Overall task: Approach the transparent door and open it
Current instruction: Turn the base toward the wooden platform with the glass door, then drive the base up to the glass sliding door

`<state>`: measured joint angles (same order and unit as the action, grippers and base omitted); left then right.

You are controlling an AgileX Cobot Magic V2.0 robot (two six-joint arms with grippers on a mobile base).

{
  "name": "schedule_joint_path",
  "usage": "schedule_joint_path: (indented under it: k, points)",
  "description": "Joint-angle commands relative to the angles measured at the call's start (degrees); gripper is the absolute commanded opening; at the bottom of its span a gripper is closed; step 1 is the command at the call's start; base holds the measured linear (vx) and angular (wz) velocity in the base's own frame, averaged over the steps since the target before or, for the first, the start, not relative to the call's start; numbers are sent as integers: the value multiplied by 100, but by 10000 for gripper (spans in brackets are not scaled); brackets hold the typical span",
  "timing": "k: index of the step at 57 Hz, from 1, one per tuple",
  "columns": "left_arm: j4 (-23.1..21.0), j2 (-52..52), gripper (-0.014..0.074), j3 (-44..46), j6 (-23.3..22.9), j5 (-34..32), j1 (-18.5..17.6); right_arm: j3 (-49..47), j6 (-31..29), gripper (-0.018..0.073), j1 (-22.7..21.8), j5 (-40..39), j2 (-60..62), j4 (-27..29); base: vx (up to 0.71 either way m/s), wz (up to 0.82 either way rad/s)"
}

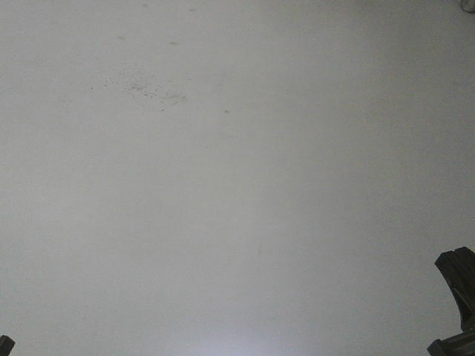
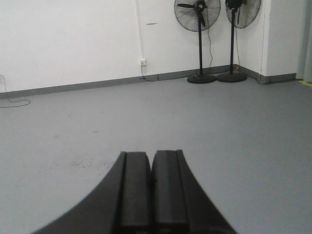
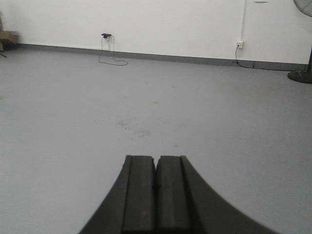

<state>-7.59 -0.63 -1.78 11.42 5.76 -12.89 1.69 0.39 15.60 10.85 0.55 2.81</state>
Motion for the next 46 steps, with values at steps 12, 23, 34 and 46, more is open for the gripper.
schedule_joint_path:
  k: [12,23,34,46]
  points:
    - [-18,-86,-6,-73,-33,-470,-36,29,-39,1,-30,-468,94,-3,45,24]
    - [-18,-86,-6,-73,-33,-470,-36,29,-39,1,-30,-468,94,-3,47,42]
    - [-18,-86,-6,-73,-33,-470,-36,29,-39,1,-30,-468,94,-3,50,59]
    - [-18,-86,-6,-73,-33,-470,-36,29,-39,1,-30,-468,94,-3,50,69]
